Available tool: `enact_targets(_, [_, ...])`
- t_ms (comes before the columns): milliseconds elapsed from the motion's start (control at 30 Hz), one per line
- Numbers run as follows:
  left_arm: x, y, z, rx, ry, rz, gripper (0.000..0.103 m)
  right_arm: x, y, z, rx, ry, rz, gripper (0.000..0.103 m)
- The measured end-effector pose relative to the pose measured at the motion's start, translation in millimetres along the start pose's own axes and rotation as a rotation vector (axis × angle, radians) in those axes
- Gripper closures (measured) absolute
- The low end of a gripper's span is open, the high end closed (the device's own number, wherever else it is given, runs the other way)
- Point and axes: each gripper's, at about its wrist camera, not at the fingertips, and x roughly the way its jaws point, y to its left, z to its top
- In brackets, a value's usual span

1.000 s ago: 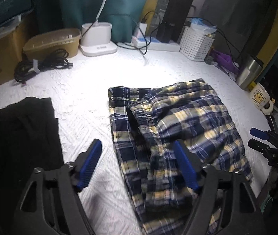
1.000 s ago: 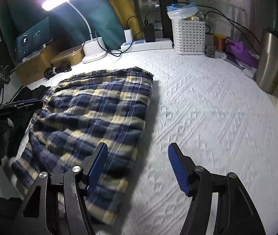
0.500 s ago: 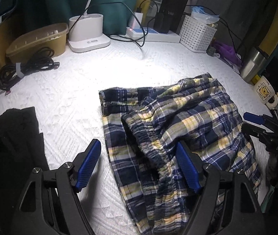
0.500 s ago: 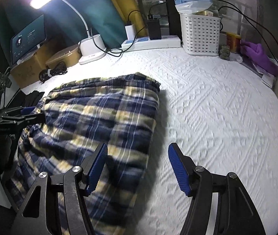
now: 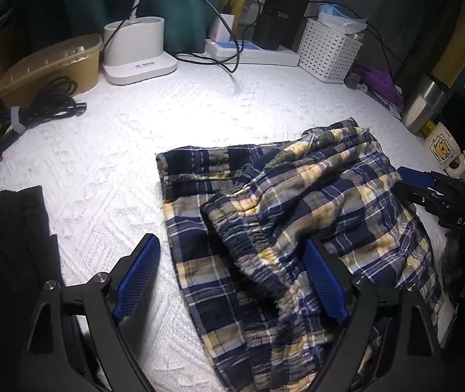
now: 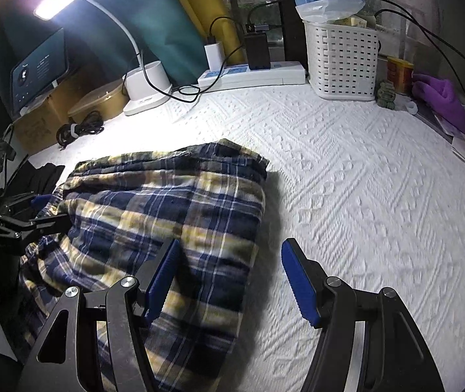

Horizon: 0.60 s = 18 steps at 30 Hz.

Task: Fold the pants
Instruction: 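Move the left gripper to the folded waistband edge of the plaid pants, then grasp the pants edge with the left gripper while the right gripper grasps beside it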

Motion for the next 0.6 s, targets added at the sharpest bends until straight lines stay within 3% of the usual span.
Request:
enact_targets(167, [2, -5, 3, -0.003, 0.013, -0.035, 0.015, 2, -8, 0, 0.012, -0.002, -0.015, 0.035])
enact_targets(267, [4, -11, 2, 0.025, 0.011, -0.039, 0.015, -2, -21, -2, 0.039, -0.014, -0.039, 0.017])
enact_targets(433, [6, -16, 3, 0.072, 0.015, -0.012, 0.015, -11, -48, -8, 0.111, -0.028, -0.071, 0.016])
enact_targets(600, [7, -15, 4, 0.076, 0.018, -0.011, 0.015, -12, -53, -4, 0.135, -0.042, -0.027, 0.016])
